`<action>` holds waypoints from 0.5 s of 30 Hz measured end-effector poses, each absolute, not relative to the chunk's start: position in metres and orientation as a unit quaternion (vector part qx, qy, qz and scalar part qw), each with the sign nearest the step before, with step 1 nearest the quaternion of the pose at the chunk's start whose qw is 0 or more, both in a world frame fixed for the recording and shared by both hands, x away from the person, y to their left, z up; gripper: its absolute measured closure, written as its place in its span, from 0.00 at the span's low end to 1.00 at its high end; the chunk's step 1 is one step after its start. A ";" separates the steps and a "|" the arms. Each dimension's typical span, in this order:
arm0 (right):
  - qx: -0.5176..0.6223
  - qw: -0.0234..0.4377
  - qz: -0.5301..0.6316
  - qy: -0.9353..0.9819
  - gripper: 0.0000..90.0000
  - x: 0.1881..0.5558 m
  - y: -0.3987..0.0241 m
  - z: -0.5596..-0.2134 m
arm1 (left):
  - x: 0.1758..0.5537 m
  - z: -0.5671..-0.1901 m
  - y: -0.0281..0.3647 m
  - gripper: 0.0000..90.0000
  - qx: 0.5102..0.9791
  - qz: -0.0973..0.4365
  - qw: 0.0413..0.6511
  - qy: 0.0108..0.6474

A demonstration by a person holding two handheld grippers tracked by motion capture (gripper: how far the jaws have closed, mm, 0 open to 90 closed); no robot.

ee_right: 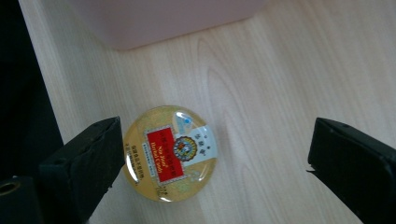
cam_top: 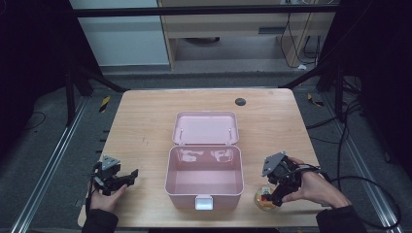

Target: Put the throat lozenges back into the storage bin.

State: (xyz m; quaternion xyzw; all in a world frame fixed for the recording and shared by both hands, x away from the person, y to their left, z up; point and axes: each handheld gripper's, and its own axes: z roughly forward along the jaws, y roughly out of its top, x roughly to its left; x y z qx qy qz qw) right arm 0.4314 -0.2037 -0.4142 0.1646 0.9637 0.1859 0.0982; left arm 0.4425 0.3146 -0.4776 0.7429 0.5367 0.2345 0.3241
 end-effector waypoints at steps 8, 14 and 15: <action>0.162 0.088 0.168 0.968 0.05 0.427 -0.201 -0.427 | 0.442 -0.478 0.314 0.28 0.743 0.234 0.324 0.536; 0.160 0.079 0.155 0.972 0.05 0.425 -0.200 -0.437 | 0.443 -0.478 0.315 0.28 0.744 0.234 0.323 0.536; 0.157 0.079 0.153 0.972 0.05 0.425 -0.199 -0.438 | 0.443 -0.478 0.314 0.28 0.744 0.234 0.323 0.536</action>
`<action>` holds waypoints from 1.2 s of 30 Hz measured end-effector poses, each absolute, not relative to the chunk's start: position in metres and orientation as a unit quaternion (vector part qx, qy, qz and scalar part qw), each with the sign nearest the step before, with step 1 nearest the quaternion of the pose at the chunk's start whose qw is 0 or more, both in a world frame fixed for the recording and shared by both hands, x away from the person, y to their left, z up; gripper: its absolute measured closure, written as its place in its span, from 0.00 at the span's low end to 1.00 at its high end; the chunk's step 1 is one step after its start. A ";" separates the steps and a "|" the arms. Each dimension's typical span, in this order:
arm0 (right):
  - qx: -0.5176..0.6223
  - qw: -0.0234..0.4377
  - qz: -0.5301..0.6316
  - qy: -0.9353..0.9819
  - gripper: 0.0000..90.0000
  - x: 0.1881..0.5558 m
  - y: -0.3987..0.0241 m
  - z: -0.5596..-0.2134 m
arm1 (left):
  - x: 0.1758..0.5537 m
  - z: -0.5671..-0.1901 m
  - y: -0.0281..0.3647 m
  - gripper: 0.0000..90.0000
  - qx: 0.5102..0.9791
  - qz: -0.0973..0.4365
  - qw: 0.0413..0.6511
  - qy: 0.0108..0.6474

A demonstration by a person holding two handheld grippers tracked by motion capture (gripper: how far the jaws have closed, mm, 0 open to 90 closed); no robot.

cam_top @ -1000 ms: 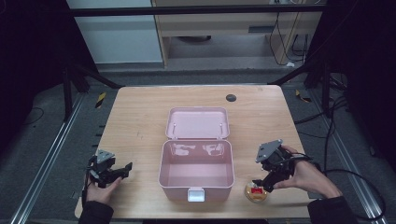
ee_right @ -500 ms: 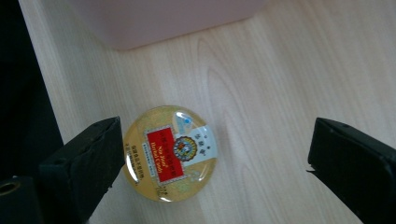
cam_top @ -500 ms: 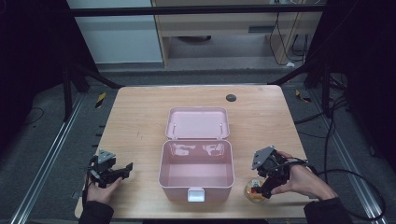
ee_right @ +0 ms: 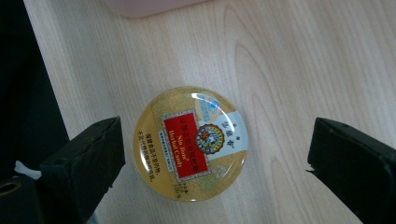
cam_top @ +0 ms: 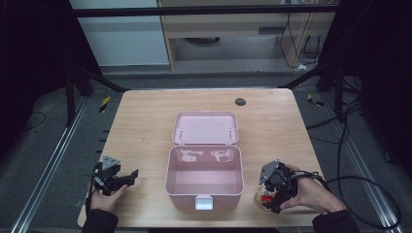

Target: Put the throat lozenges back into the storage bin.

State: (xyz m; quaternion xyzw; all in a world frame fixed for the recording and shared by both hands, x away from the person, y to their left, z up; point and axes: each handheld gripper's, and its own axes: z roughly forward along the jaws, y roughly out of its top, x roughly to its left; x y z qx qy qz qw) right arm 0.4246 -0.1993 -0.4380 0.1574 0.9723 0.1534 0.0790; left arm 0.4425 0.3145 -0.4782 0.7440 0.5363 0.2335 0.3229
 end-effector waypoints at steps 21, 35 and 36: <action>0.139 0.071 0.121 0.980 0.08 0.419 -0.191 -0.446 | 0.442 -0.478 0.314 0.28 0.745 0.235 0.321 0.535; 0.152 0.060 0.132 0.978 0.07 0.418 -0.197 -0.453 | 0.442 -0.478 0.314 0.28 0.746 0.236 0.319 0.534; 0.151 0.059 0.133 0.978 0.07 0.419 -0.196 -0.453 | 0.442 -0.478 0.314 0.28 0.746 0.236 0.320 0.535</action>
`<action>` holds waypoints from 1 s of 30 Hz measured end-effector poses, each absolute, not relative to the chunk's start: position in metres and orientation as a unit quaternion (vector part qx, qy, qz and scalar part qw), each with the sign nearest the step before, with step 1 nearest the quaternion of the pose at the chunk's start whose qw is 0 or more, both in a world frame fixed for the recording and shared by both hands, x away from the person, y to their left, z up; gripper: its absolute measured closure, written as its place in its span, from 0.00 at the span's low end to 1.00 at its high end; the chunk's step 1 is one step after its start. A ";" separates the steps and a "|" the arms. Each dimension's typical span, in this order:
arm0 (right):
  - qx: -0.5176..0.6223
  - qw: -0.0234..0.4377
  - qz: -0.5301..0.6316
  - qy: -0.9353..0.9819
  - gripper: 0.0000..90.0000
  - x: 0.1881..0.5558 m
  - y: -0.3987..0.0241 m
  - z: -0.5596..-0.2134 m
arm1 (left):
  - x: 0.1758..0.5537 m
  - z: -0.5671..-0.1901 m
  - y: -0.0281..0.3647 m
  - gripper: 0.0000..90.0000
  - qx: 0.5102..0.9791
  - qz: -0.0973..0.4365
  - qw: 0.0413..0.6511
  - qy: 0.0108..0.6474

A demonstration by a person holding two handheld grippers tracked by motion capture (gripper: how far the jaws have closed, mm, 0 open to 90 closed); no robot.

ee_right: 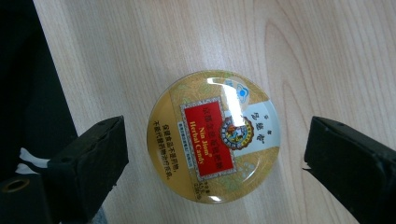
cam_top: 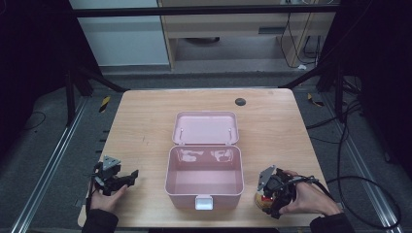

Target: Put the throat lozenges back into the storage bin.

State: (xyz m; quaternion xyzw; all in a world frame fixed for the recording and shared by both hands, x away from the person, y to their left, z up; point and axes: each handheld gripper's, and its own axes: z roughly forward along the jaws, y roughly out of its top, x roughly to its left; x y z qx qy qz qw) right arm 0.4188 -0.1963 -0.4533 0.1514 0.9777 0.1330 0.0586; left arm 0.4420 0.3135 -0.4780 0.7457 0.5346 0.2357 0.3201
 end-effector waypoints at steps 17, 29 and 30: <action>0.140 0.055 0.104 0.983 0.15 0.422 -0.188 -0.466 | 0.442 -0.478 0.314 0.28 0.746 0.236 0.319 0.535; 0.130 0.052 0.092 0.986 0.21 0.425 -0.185 -0.471 | 0.442 -0.478 0.314 0.29 0.746 0.236 0.318 0.535; 0.131 0.052 0.091 0.986 0.22 0.425 -0.185 -0.472 | 0.442 -0.478 0.314 0.29 0.746 0.236 0.318 0.535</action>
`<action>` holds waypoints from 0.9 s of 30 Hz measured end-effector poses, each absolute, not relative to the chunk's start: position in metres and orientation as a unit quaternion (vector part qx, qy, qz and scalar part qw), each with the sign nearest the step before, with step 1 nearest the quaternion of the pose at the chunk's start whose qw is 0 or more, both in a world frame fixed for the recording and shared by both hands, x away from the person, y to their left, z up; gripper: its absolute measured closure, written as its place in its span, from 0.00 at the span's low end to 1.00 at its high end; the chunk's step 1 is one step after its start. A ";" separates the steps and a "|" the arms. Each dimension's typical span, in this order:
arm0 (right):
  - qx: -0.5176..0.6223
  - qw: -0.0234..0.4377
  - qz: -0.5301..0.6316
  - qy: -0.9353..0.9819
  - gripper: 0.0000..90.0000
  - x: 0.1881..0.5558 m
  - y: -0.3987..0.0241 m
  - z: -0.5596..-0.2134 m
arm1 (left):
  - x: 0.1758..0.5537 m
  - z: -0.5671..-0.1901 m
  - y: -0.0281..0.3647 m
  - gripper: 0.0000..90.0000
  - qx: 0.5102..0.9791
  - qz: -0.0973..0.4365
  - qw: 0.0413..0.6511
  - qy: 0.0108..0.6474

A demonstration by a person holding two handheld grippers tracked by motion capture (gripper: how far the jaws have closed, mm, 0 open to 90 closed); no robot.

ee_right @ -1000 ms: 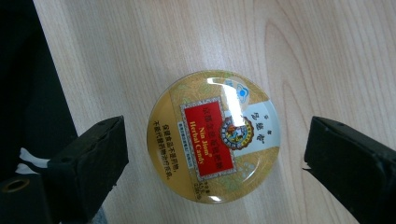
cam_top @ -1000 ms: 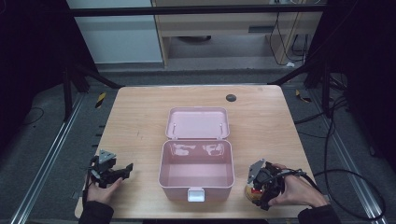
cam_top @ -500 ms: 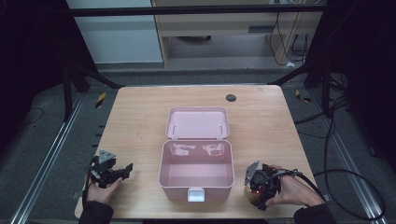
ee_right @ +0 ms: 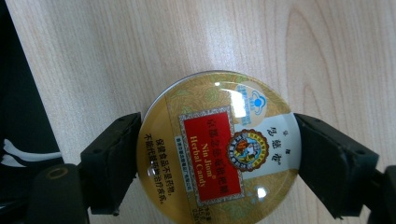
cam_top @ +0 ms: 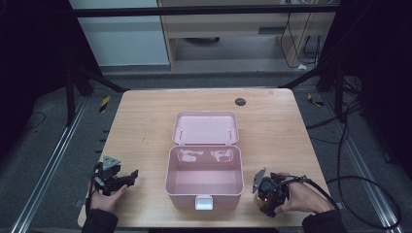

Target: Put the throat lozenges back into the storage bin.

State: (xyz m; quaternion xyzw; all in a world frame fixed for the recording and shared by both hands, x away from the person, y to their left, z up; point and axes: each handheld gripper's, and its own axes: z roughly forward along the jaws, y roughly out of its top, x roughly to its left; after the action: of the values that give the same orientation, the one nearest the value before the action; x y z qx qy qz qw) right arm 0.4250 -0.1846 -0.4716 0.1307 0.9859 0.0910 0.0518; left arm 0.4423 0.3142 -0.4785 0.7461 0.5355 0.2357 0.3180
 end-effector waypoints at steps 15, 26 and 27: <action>0.150 0.046 0.109 0.982 0.23 0.429 -0.193 -0.459 | 0.443 -0.479 0.314 0.29 0.747 0.235 0.317 0.536; 0.174 0.072 0.156 0.970 0.23 0.430 -0.200 -0.421 | 0.443 -0.479 0.313 0.29 0.749 0.232 0.316 0.534; 0.178 0.075 0.160 0.968 0.23 0.430 -0.200 -0.417 | 0.443 -0.479 0.312 0.29 0.749 0.232 0.317 0.534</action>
State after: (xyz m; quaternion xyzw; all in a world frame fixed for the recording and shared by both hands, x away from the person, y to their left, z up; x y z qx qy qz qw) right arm 0.4303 -0.1997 -0.4167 0.1782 0.9681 0.1596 0.0747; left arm 0.4426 0.3124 -0.4793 0.7490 0.5340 0.2316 0.3165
